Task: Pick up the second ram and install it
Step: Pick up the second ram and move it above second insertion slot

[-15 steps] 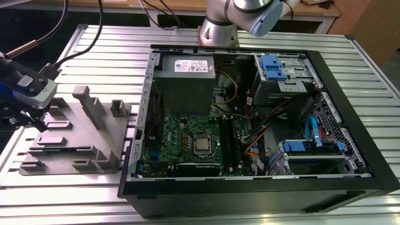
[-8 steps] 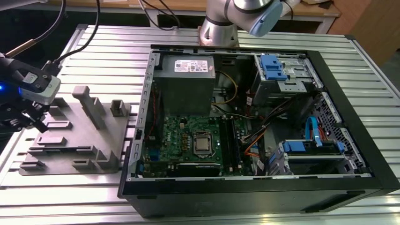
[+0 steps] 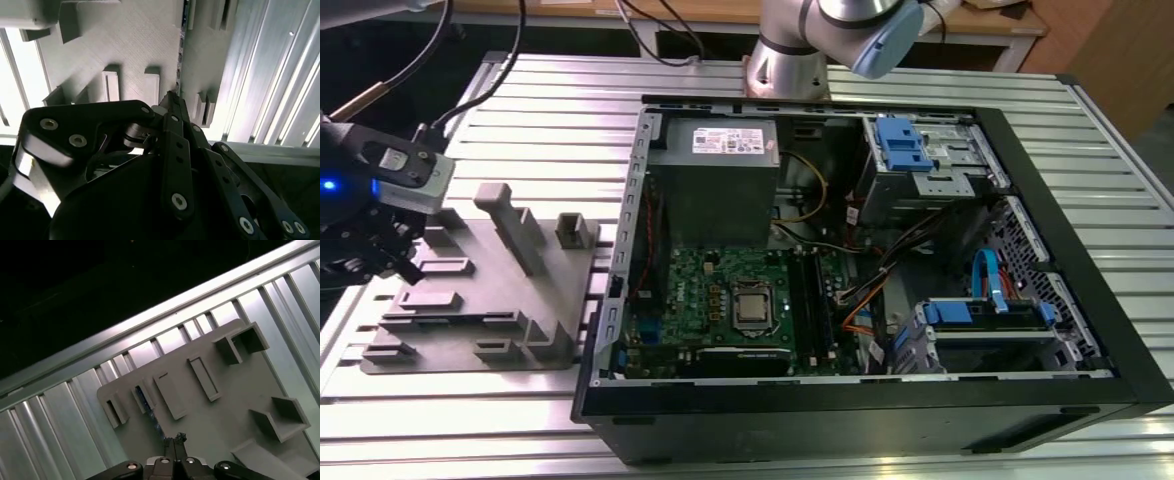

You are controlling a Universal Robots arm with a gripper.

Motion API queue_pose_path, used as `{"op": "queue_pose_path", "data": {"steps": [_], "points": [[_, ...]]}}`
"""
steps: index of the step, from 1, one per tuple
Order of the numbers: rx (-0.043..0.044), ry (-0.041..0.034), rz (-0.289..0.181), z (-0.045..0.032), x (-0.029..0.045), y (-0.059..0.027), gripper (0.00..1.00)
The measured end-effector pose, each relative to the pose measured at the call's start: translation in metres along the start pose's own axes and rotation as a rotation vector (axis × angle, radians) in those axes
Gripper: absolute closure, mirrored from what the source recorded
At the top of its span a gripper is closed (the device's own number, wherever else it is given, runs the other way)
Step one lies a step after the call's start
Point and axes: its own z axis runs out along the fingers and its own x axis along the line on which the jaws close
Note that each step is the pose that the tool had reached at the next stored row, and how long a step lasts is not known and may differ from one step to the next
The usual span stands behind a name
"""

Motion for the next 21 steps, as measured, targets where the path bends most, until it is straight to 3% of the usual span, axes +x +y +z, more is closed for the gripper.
{"op": "queue_pose_path", "data": {"steps": [21], "points": [[-0.0092, 0.0165, -0.374, 0.0066, 0.0002, -0.0003, 0.93]]}}
